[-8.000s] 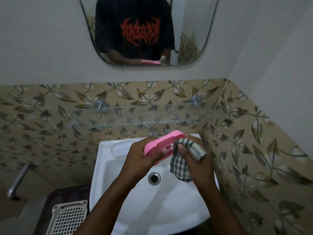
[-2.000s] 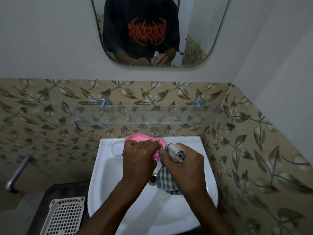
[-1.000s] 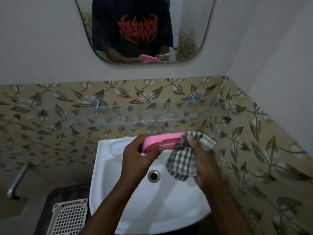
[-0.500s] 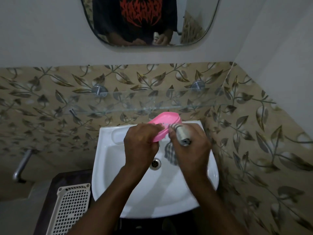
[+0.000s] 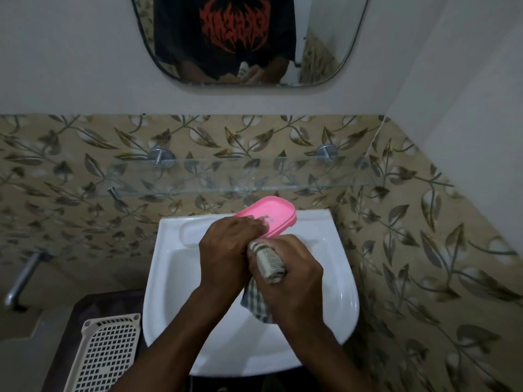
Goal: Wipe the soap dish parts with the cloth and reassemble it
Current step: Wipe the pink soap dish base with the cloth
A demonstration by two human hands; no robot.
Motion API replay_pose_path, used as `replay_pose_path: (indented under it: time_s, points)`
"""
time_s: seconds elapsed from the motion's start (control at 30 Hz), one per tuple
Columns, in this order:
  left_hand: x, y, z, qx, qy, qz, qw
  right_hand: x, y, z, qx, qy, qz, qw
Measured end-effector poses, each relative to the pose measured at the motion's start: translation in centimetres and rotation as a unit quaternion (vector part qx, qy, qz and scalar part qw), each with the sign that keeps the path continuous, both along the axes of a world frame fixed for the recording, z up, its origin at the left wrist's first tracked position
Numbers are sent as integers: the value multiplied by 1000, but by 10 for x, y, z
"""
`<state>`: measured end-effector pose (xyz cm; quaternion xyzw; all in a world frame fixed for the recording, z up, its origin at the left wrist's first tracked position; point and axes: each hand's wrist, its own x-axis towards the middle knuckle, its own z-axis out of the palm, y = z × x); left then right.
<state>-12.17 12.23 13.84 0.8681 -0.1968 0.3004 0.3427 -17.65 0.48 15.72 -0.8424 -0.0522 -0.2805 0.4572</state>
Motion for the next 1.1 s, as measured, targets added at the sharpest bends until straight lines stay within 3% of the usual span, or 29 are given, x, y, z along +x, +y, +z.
replay_pose_path:
  time_s: [0.07, 0.2, 0.4, 0.47, 0.57, 0.63, 0.67, 0.83, 0.93, 1.0, 1.03, 1.1]
  points:
    - [1, 0, 4, 0, -1, -5, 1000, 8, -6, -2, 17, -11, -16, 1000]
    - [-1, 2, 4, 7, -13, 2, 1000, 37, -31, -1, 136, 42, -103, 984]
    - [-9, 2, 2, -26, -80, -38, 996, 65, -56, -6, 233, 161, -83, 956]
    - [-12, -4, 5, -21, -122, -81, 989, 69, -61, -13, 327, 220, -13, 919]
    - [-7, -3, 5, 23, -167, -83, 982, 63, -65, -23, 525, 292, 77, 795]
    - [-3, 2, 2, 48, -187, -74, 978, 55, -72, -24, 573, 322, 84, 749]
    - [-3, 5, 0, 62, -195, -74, 976, 50, -74, -21, 566, 334, 88, 748]
    - [-3, 9, -12, 97, -209, -98, 968, 34, -67, -2, 489, 290, 74, 820]
    - [-5, 14, -17, 57, -133, -55, 988, 34, -65, 1, 487, 277, 3, 828]
    - [-14, 13, -17, -105, 17, 10, 994, 32, -67, -3, 491, 261, -31, 830]
    - [-18, 10, -14, -221, 108, 47, 968, 31, -67, -4, 492, 253, -43, 832]
    - [-19, 6, -12, -397, 279, 111, 867, 29, -66, -6, 486, 247, -50, 837]
